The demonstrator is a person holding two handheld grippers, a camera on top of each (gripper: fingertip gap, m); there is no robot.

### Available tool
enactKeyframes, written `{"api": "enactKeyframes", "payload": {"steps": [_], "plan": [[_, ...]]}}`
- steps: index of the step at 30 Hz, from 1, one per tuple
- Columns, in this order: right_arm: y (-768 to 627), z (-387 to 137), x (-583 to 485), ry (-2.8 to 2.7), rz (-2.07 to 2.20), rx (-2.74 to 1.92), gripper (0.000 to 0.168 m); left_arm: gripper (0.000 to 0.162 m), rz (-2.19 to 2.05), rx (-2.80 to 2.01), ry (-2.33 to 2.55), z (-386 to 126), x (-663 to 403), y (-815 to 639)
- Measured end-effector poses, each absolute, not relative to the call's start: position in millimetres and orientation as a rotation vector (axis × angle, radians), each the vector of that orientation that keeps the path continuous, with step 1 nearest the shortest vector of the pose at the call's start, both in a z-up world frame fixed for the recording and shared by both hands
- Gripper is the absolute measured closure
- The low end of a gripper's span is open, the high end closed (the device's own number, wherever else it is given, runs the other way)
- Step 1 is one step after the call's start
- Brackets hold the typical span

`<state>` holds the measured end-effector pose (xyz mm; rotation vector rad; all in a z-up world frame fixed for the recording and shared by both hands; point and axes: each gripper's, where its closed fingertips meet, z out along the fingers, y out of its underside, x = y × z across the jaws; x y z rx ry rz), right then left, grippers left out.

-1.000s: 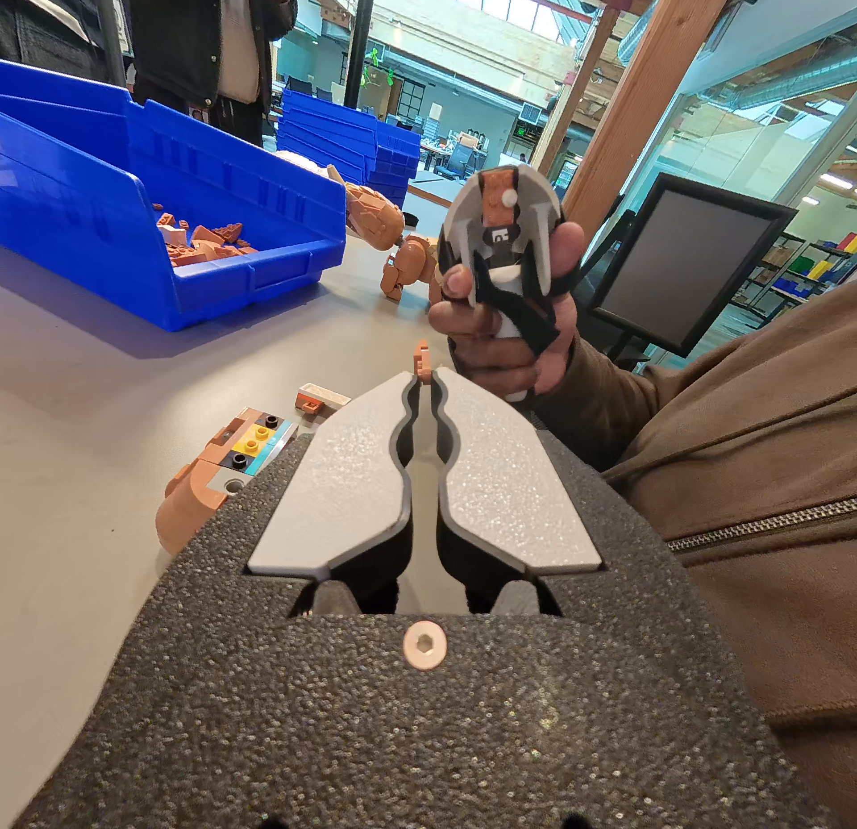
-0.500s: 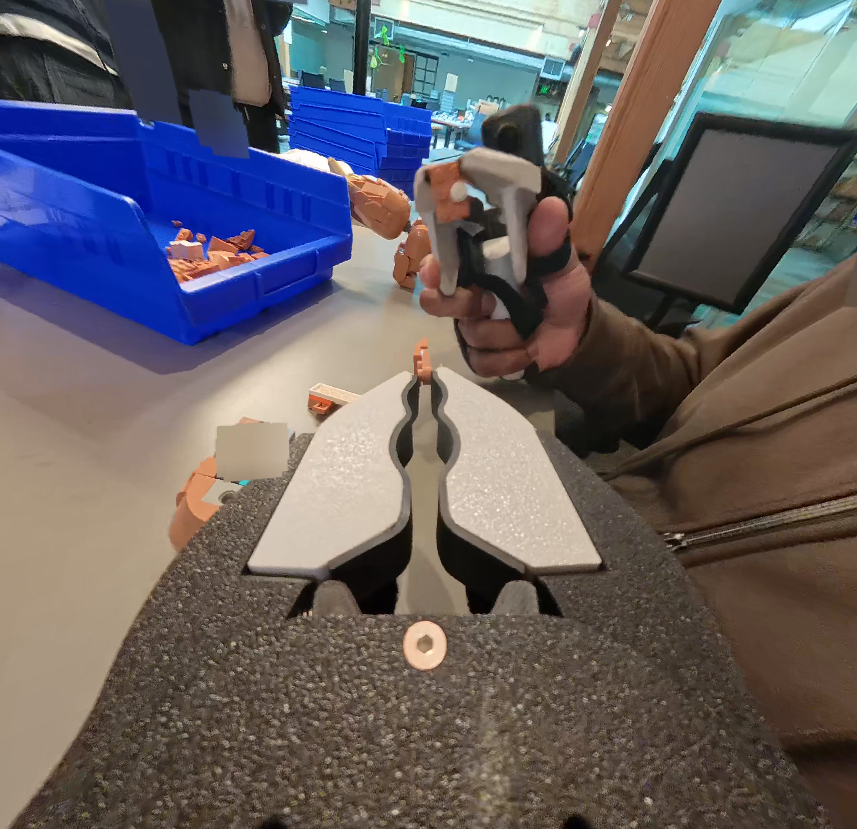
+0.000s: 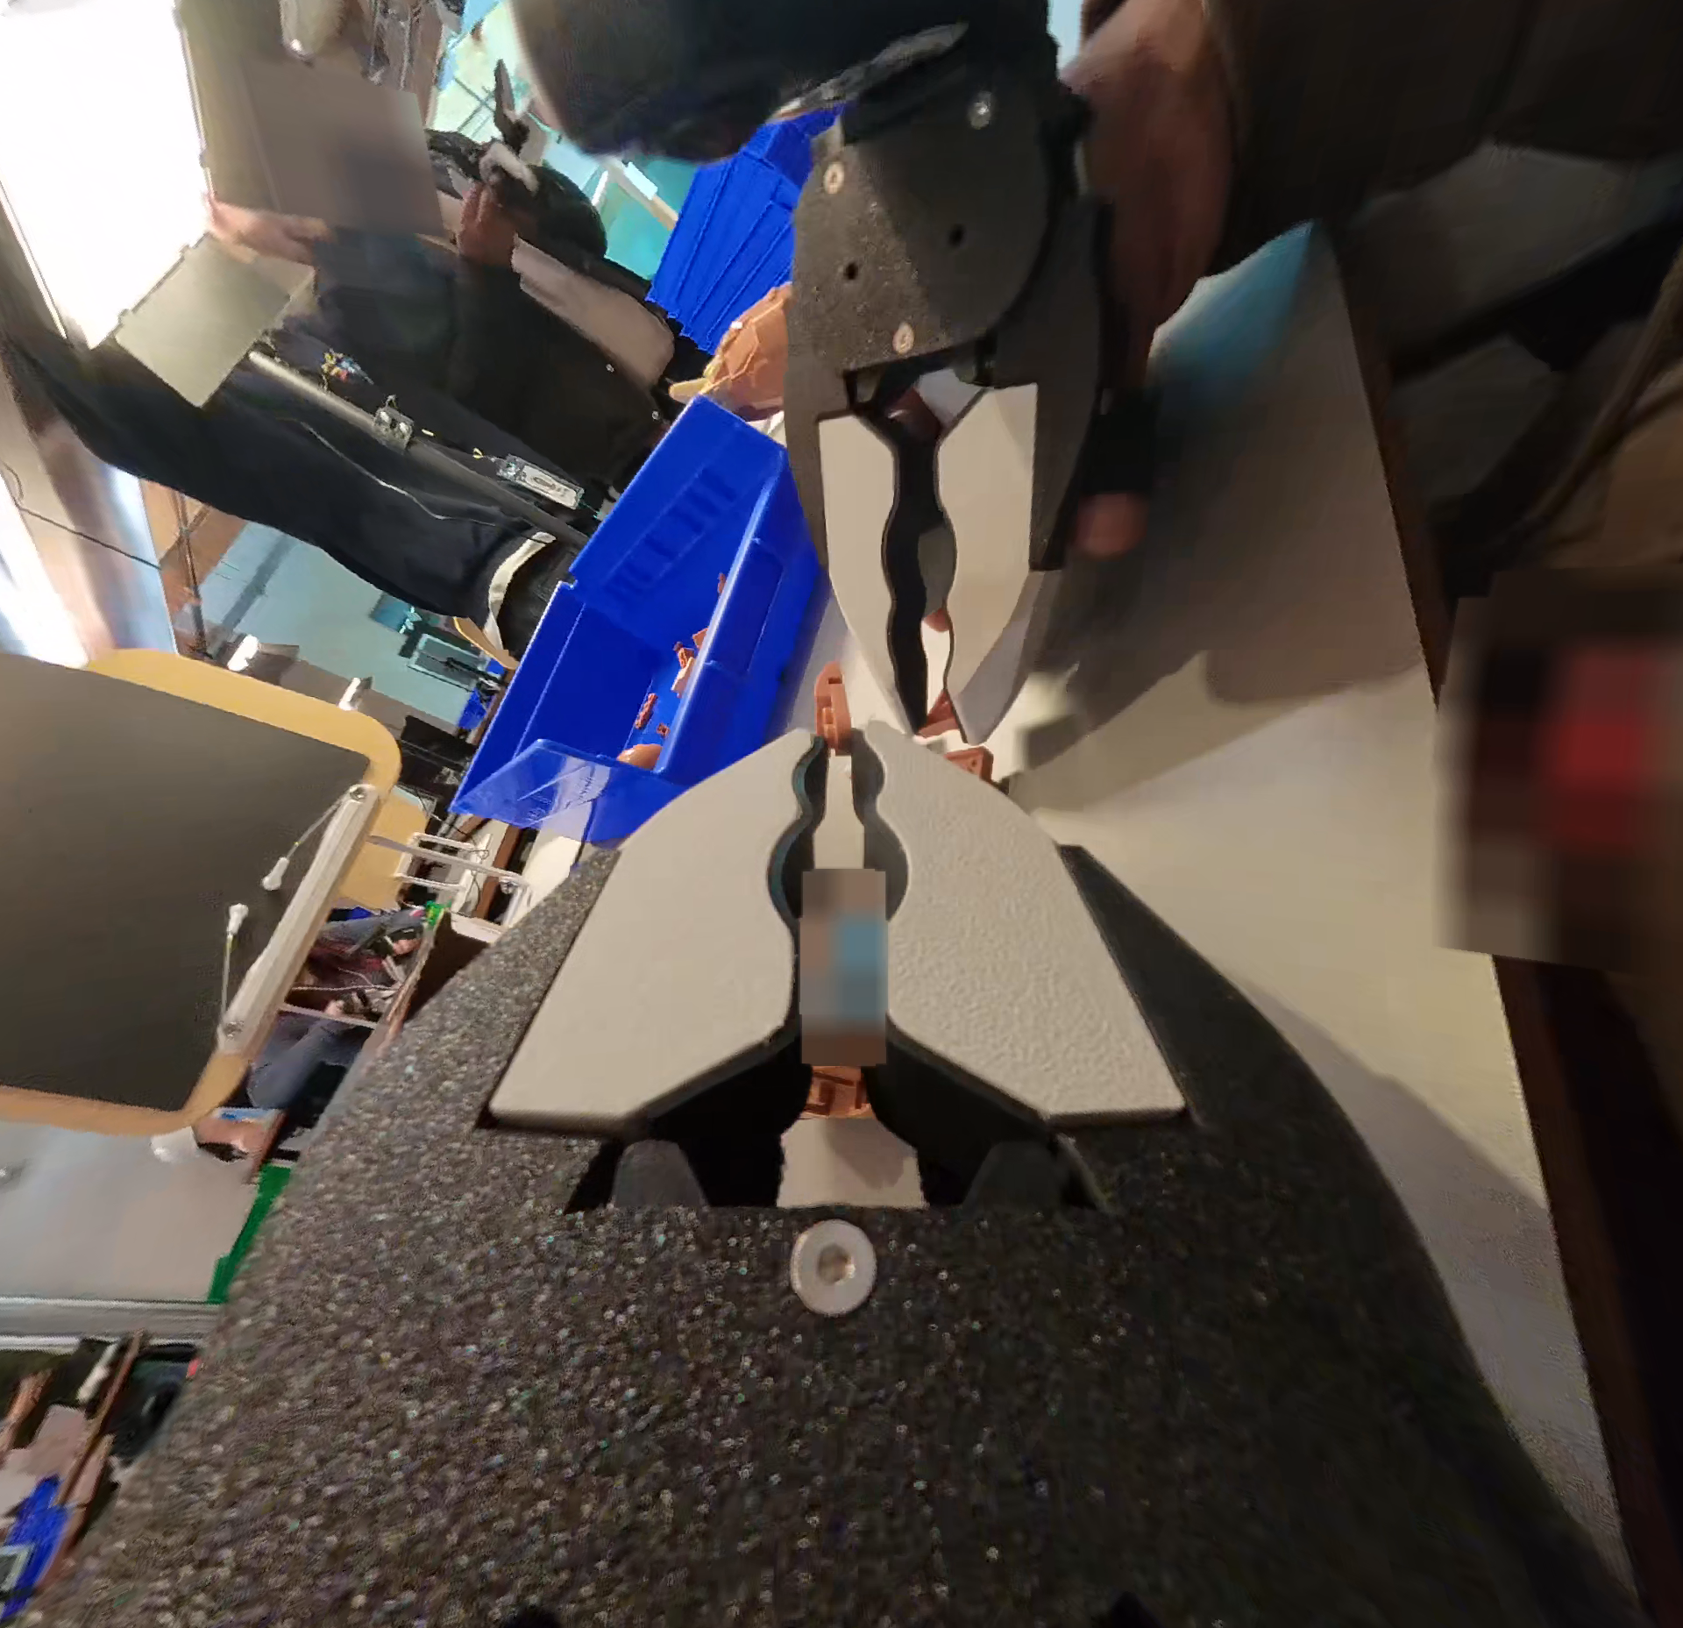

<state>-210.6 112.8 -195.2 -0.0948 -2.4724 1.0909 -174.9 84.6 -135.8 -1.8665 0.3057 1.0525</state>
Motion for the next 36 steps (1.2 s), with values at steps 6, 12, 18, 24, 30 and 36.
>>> {"api": "enactKeyframes", "payload": {"steps": [6,12,18,24,30,36], "plan": [[115,-196,-213,-2.472,1.044,-0.054,0.142,0.157,1.072,-1.889,0.340,-142,-176,85],[98,-150,-187,-2.216,1.256,0.255,0.148,0.157,0.837,-1.846,0.248,-136,-168,89],[89,-133,-171,-2.144,1.392,0.370,0.152,0.157,0.525,-1.731,0.121,-118,-158,85],[81,-114,-159,-2.103,1.605,0.361,0.161,0.157,0.241,-1.621,-0.004,-107,-152,84],[81,-111,-162,-2.058,1.597,0.376,0.164,0.158,-0.001,-1.543,-0.131,-103,-152,83],[86,-114,-177,-2.054,1.497,0.332,0.164,0.158,-0.187,-1.506,-0.223,-103,-154,83]]}}
